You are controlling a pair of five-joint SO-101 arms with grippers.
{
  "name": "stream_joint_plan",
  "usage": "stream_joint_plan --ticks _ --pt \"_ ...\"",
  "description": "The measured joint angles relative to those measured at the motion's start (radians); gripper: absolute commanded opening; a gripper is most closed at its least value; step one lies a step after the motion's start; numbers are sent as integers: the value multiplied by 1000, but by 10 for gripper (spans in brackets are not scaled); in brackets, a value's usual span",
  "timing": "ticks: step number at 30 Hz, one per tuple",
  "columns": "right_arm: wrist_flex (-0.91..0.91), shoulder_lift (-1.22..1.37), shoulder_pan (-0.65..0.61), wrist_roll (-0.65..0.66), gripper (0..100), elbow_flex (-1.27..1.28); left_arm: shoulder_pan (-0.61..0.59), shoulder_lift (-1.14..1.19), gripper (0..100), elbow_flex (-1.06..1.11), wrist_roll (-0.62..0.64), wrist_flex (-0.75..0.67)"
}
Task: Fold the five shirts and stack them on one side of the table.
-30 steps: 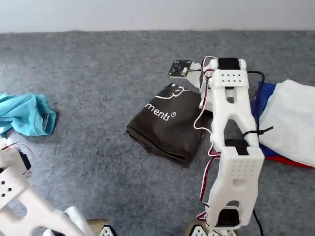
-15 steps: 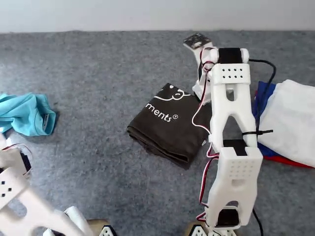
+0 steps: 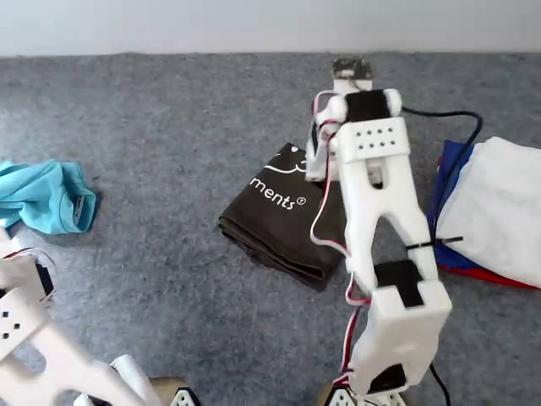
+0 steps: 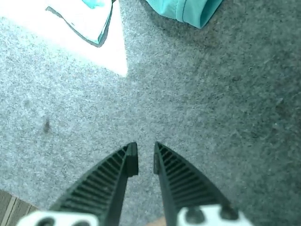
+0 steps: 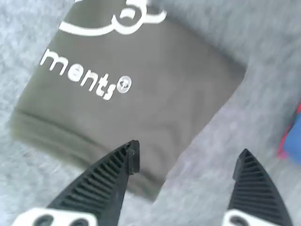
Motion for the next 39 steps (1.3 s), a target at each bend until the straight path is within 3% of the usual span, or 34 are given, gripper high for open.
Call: stream_joint_plan --ticks 8,13,16,24,39 --pt "-20 31 -35 -264 330 100 0 0 72 0 0 0" --pt "-120 157 -40 -348 468 101 -2 0 72 0 0 0" --pt "-172 172 -61 -404 469 101 0 0 72 11 0 0" --pt "-313 199 -91 -442 396 106 0 0 72 92 0 0" --pt "-371 419 -54 -502 396 87 -2 0 72 92 0 0"
